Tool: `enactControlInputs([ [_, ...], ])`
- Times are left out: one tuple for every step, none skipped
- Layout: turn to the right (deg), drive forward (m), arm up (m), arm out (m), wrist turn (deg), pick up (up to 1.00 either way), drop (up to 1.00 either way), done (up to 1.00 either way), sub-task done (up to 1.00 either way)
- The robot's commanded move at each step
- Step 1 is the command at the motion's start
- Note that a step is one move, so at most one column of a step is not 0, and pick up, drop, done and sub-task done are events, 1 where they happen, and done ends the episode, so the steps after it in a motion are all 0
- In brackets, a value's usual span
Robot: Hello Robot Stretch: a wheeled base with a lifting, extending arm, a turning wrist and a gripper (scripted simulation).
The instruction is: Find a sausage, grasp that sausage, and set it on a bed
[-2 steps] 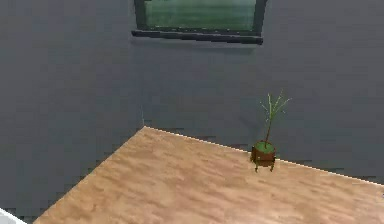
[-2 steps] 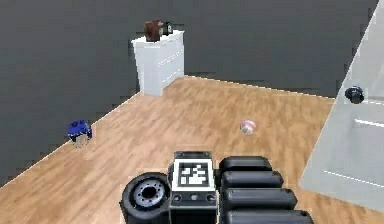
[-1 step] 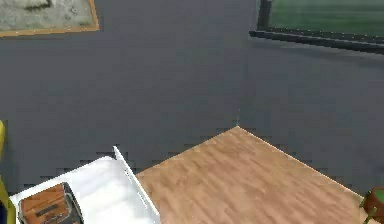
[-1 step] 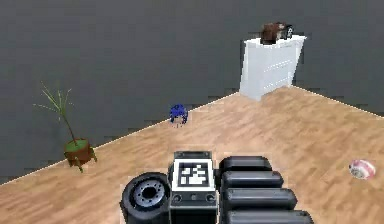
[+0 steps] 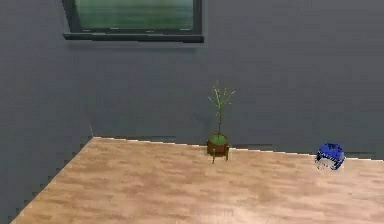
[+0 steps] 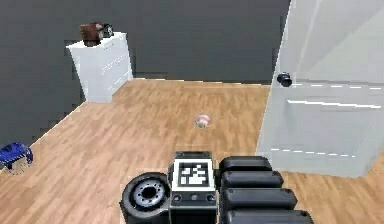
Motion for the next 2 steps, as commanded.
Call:
enactControlInputs([
  [39.0, 0.00, 0.00, 0.00, 0.0, 0.00, 0.00, 0.00, 0.00],
  [-45.0, 0.00, 0.00, 0.00, 0.0, 0.00, 0.00, 0.00, 0.00],
])
